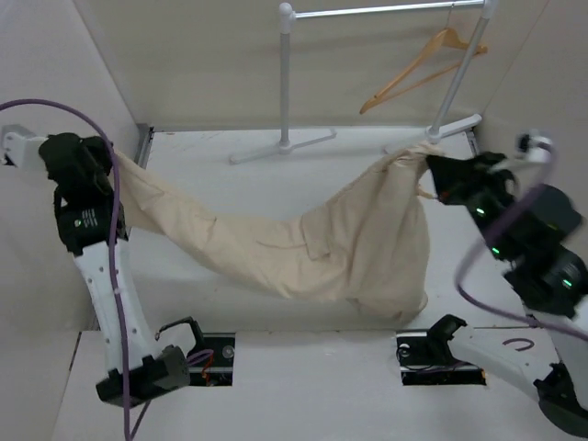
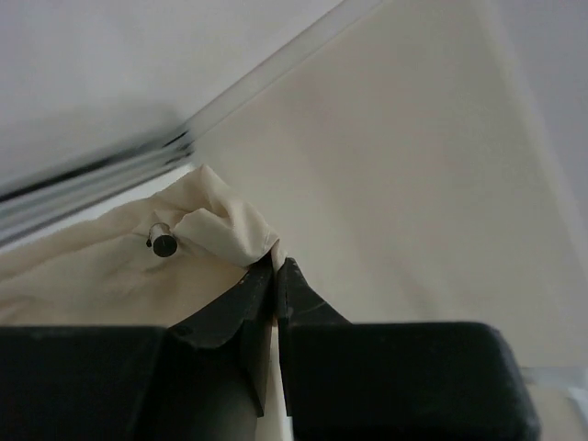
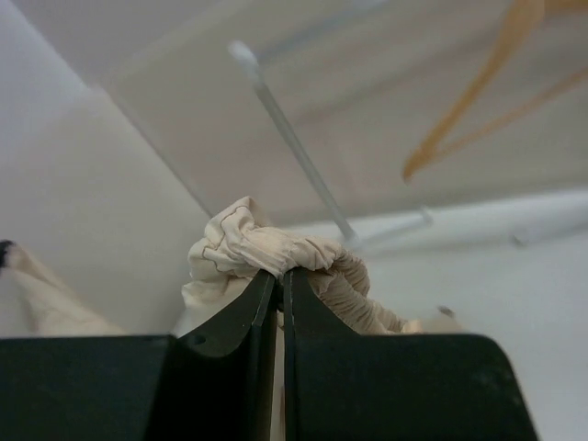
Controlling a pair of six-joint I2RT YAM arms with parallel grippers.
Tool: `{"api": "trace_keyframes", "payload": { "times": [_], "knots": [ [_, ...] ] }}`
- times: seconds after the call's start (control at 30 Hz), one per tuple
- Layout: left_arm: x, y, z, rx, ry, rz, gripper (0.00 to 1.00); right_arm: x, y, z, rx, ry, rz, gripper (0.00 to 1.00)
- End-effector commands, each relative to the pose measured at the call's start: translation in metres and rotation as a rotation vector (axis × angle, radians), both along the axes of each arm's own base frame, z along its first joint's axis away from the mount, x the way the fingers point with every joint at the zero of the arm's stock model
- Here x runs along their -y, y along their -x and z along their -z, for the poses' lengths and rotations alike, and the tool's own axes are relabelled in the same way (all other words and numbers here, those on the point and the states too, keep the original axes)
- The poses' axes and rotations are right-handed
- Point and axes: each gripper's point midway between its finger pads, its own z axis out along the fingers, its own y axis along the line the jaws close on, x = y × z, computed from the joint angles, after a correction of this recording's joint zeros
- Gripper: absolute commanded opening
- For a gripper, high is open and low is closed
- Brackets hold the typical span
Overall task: Place the trousers on the hanger
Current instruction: Flatten out the trousers at the center of the board.
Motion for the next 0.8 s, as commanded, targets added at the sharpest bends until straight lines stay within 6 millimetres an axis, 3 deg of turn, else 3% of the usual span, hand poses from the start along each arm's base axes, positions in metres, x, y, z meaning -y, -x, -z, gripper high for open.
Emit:
{"api": "trace_keyframes", "payload": {
  "times": [0.0,0.07,0.13,0.2,0.33,0.4,0.43,0.5,0.53,0.67,0.77],
  "knots": [
    [-0.008,-0.035,0.084,-0.212,0.048,0.005,0.04,-0.014,-0.061,0.036,-0.075,0.030,0.089,0.00],
    [-0.004,-0.065,0.099,-0.237,0.054,0.043,0.04,-0.015,-0.094,0.039,-0.098,0.028,0.100,0.00],
    [0.007,-0.096,0.100,-0.241,0.047,0.092,0.04,-0.011,-0.119,0.039,-0.123,0.008,0.126,0.00],
    [0.022,-0.138,0.105,-0.271,0.024,0.156,0.04,0.002,-0.147,0.040,-0.146,0.002,0.184,0.00],
    [0.054,-0.208,0.127,-0.326,-0.003,0.248,0.06,0.027,-0.182,0.037,-0.162,-0.008,0.273,0.00],
    [0.074,-0.224,0.135,-0.342,-0.011,0.300,0.21,0.035,-0.198,0.035,-0.169,-0.022,0.299,0.00],
    [0.094,-0.225,0.137,-0.343,-0.009,0.356,0.32,0.036,-0.204,0.033,-0.178,-0.032,0.304,0.00],
    [0.137,-0.207,0.151,-0.367,-0.022,0.458,0.50,0.037,-0.216,0.029,-0.181,-0.048,0.315,0.00],
    [0.164,-0.189,0.166,-0.398,-0.031,0.513,0.53,0.036,-0.220,0.028,-0.187,-0.051,0.315,0.00],
    [0.257,-0.086,0.249,-0.552,-0.093,0.707,0.40,0.037,-0.223,0.025,-0.185,-0.045,0.331,0.00],
    [0.314,-0.010,0.306,-0.686,-0.120,0.854,0.35,0.035,-0.223,0.028,-0.193,-0.040,0.319,0.00]
  ]
}}
